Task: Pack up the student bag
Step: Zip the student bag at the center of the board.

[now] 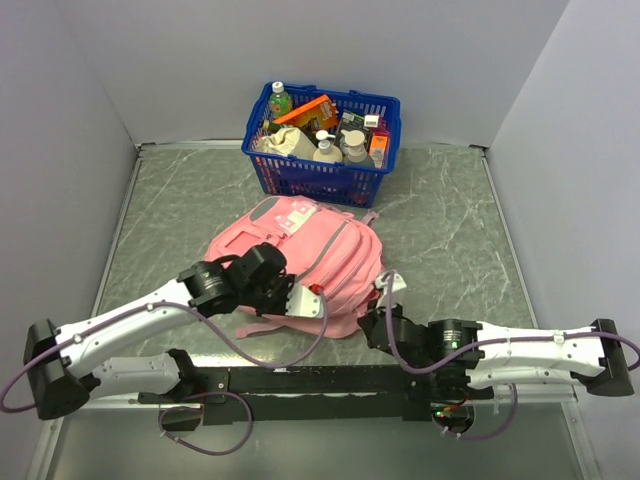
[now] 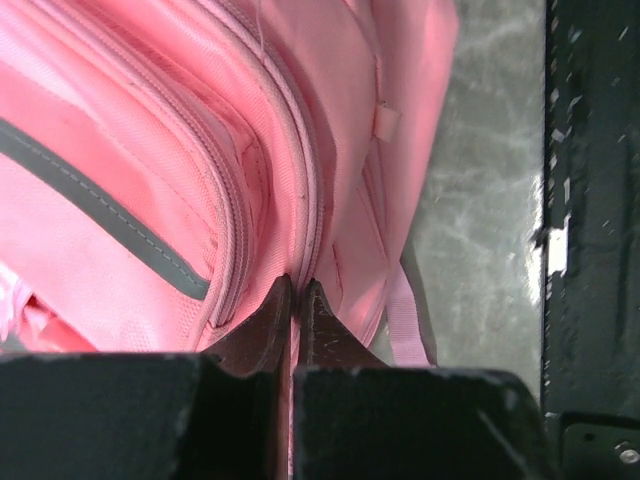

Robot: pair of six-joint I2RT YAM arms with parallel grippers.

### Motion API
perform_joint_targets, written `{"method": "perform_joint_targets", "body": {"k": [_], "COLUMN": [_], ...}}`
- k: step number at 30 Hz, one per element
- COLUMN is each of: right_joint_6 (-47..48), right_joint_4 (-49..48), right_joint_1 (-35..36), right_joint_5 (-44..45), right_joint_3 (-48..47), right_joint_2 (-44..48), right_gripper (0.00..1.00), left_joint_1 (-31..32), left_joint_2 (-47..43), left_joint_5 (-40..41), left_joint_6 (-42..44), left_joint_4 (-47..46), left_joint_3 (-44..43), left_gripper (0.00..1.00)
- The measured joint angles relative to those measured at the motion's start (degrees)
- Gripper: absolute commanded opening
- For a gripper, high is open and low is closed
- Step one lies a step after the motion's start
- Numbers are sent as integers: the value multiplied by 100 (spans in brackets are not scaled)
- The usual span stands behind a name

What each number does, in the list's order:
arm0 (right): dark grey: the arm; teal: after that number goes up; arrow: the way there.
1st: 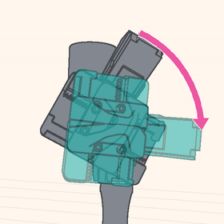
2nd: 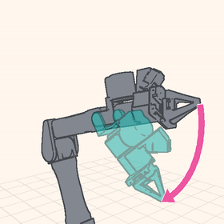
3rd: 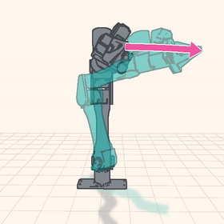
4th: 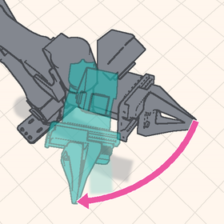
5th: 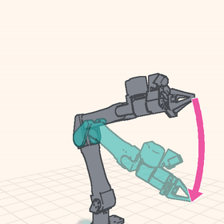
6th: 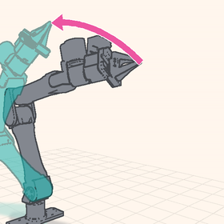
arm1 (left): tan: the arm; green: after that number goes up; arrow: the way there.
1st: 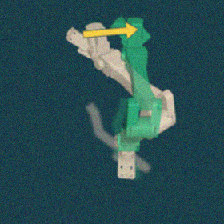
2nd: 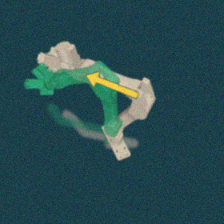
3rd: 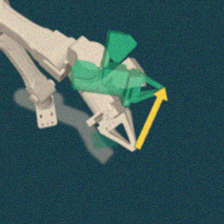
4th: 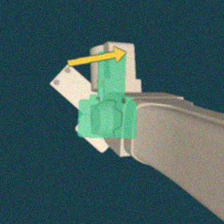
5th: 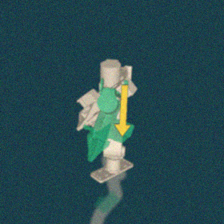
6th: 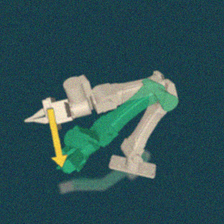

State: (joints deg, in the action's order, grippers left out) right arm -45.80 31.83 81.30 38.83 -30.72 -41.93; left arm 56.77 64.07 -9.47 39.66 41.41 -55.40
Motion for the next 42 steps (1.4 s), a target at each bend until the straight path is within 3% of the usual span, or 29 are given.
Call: {"method": "perform_joint_targets", "body": {"k": [2,3,5,6,7,9,14,19,28,38,42], "right_joint_6": [415,623,942,1060,1152,1292,1432,1425,1325,1178,1134], "right_joint_4": [-304,-514,-909,-1078,-1217,-1451,-1821,-1969,-2024,-2243,-2330], "right_joint_1": [-26,-33,-37,-46,-57,-87,-111,-109,-109,-81,-76], "right_joint_5": [-229,-369,-636,-750,-850,-999,-1252,-1364,-1355,-1353,-1364], "right_joint_3": [0,0,-2,-9,-9,-9,-9,-7,103,236,286], "right_joint_2": [-118,-205,-417,-535,-645,-835,-999,-1027,-831,-833,-833], "right_gripper": [0,0,0,0,0,0,0,0,0,0,0], "left_joint_1": [-55,-90,-153,-184,-212,-251,-74,614,1019,1158,1200], "left_joint_2": [-299,-437,-645,-719,-765,-789,-881,-693,-201,83,103], "left_joint_5": [127,201,369,466,529,557,74,-267,225,981,1202], "left_joint_6": [118,144,129,96,17,-129,-426,-597,-737,-890,-874], "left_joint_4": [39,96,282,444,625,809,750,560,-337,-1589,-1891], "left_joint_3": [197,258,286,249,155,-131,-846,-608,282,466,723], "left_gripper": [7,31,45,63,73,83,77,74,74,58,57]}}
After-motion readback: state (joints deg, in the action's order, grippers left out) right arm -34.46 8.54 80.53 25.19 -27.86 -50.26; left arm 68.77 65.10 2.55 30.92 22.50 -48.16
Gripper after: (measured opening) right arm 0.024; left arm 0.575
